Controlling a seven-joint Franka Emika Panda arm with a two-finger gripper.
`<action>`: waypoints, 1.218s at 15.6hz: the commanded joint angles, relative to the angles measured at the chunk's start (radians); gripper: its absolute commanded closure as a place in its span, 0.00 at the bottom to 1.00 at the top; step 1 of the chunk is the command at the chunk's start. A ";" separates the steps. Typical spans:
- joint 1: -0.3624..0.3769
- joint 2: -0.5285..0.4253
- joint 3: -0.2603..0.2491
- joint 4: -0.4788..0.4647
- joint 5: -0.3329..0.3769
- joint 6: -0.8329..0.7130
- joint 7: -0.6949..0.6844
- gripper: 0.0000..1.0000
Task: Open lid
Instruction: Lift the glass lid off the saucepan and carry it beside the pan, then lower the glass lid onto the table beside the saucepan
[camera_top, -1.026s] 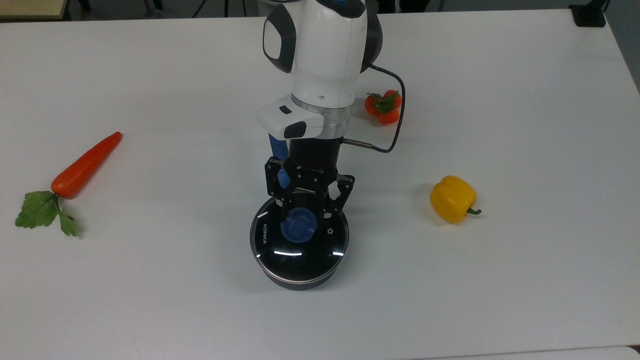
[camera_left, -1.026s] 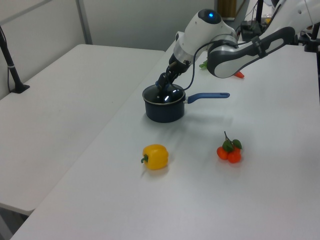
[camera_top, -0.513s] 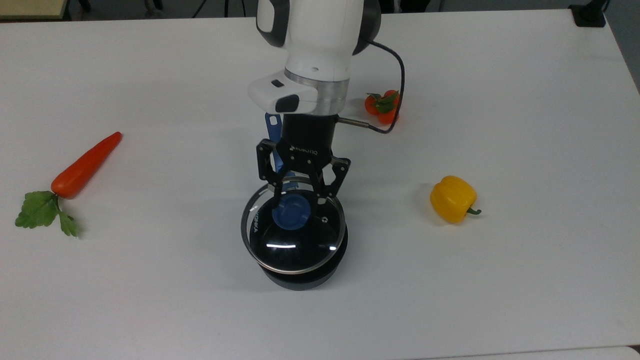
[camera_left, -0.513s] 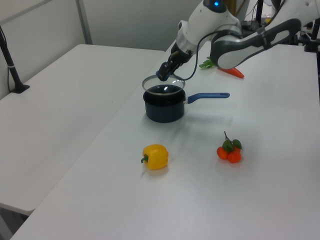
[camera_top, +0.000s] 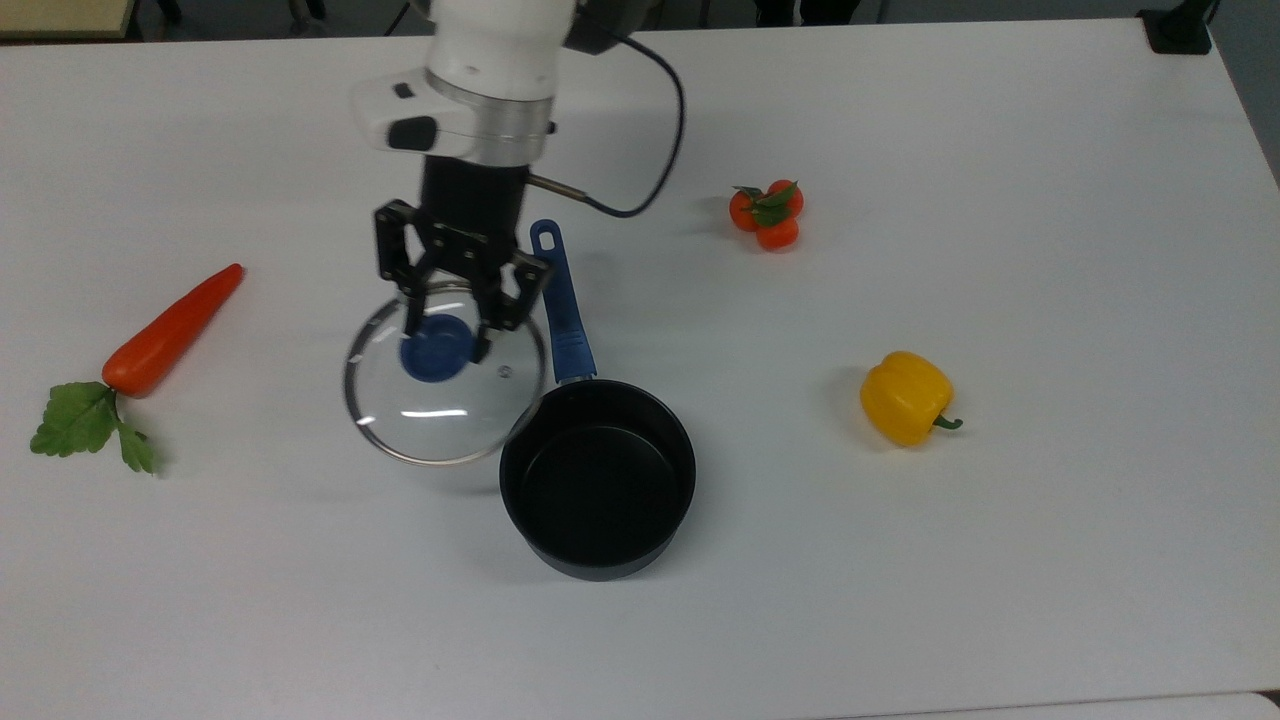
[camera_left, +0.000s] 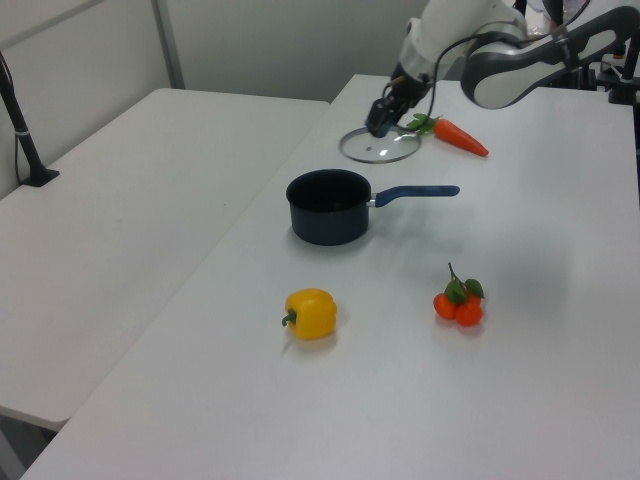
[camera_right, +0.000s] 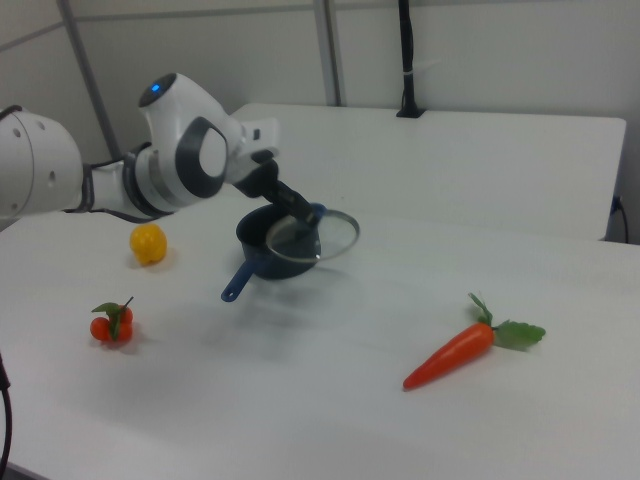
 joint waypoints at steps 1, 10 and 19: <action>-0.070 -0.068 -0.001 -0.142 -0.021 0.084 -0.042 0.54; -0.144 -0.053 -0.002 -0.286 -0.056 0.195 -0.077 0.54; -0.147 -0.054 -0.001 -0.350 -0.059 0.178 -0.068 0.53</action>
